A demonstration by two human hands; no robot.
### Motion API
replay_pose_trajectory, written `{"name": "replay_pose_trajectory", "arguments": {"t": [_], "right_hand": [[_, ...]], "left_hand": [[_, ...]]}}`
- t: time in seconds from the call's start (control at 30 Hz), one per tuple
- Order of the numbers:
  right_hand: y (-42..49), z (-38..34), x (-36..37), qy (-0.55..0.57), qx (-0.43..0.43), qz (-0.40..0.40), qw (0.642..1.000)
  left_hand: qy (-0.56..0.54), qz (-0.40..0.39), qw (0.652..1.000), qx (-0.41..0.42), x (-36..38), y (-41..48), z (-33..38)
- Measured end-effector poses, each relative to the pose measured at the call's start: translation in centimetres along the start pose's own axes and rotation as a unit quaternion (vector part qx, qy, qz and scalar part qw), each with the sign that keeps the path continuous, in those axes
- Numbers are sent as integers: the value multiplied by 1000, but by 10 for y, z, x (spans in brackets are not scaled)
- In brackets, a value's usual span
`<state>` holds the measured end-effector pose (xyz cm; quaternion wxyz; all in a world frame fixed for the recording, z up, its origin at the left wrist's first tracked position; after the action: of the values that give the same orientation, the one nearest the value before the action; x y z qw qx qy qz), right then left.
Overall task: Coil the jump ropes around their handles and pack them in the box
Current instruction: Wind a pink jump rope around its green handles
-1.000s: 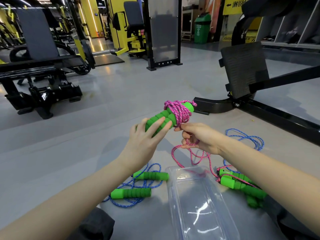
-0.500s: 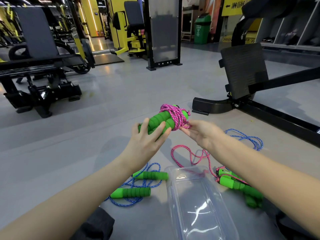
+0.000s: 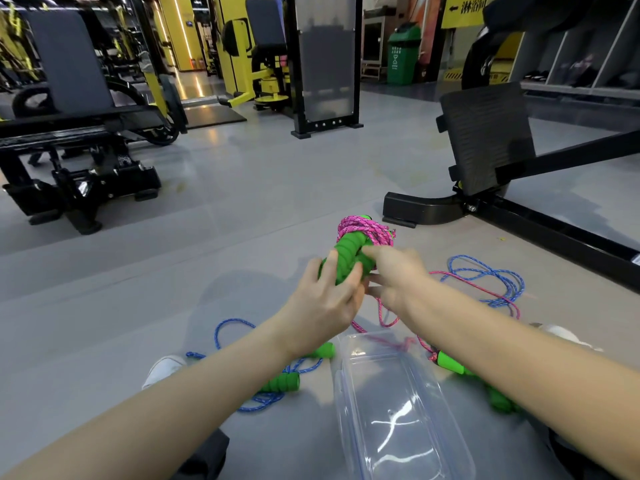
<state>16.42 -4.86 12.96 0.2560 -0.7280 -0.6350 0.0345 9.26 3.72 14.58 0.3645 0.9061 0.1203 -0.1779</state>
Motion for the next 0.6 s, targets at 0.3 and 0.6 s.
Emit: {"name": "replay_pose_trajectory", "arguments": {"t": [0.3, 0.6], "right_hand": [[5, -6, -9, -52, -227, 31, 972], [-18, -52, -11, -267, -559, -21, 784]], "left_hand": [[-28, 55, 997, -39, -6, 7, -9], [-58, 85, 988, -114, -18, 8, -53]]}}
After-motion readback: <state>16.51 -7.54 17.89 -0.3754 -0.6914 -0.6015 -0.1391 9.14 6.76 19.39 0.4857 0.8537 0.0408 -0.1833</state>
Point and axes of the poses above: each hand's wrist, its own y-axis towards the middle knuckle, its own x-axis out of the palm, z = x × y, the point moved 6 cm from there along y, towards the middle knuckle, and after that the axes turned 4 degrees about y, right-handed, at the moved point
